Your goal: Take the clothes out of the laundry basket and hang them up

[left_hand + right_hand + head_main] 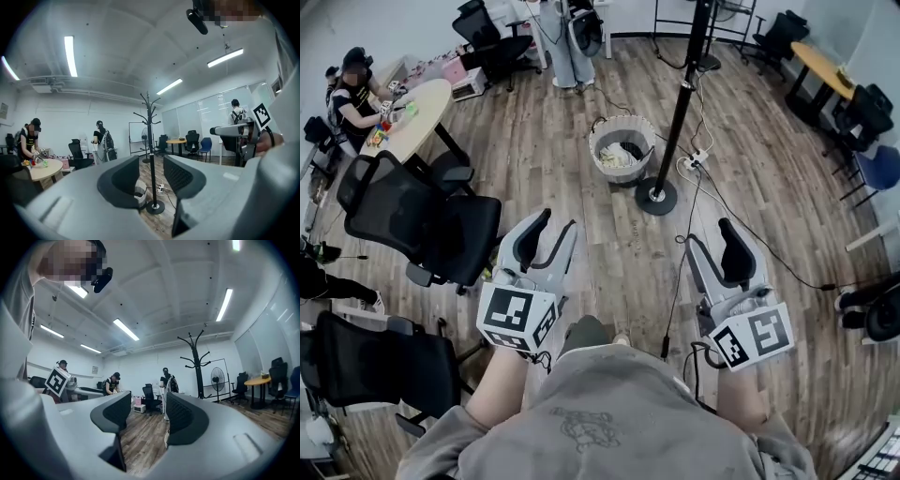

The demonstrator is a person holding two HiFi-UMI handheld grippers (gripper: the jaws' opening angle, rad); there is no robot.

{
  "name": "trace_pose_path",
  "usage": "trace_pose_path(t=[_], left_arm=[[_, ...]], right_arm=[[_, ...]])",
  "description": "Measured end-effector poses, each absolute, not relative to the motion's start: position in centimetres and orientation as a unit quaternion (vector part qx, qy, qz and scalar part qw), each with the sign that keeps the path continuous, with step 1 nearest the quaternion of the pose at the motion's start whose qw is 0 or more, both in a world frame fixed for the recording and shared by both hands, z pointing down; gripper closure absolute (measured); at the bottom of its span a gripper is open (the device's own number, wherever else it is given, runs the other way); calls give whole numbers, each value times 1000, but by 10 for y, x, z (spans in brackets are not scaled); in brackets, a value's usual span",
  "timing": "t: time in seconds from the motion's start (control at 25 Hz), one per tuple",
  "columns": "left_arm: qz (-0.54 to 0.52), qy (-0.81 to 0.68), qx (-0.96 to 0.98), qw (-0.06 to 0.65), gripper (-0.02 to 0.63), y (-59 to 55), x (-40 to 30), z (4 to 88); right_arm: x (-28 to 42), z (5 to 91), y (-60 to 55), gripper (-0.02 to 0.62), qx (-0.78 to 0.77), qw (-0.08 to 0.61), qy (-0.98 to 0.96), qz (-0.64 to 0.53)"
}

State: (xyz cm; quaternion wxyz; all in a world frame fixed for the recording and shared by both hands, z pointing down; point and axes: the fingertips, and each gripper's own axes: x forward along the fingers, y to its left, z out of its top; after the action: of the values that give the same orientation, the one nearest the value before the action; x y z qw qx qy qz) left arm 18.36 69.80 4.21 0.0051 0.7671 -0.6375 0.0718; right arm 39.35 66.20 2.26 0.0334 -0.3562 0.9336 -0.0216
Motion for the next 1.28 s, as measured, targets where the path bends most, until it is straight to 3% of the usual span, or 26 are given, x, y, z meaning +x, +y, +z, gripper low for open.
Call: trace_pose_path(t=[0.56, 1.28], left_arm=[[76, -646, 759, 22, 454, 636, 131, 59], [76, -637, 766, 42, 454, 438, -24, 74]], right_arm=[[352, 38, 591, 347, -361, 3, 932, -23], [205, 60, 392, 348, -381, -37, 923, -42]])
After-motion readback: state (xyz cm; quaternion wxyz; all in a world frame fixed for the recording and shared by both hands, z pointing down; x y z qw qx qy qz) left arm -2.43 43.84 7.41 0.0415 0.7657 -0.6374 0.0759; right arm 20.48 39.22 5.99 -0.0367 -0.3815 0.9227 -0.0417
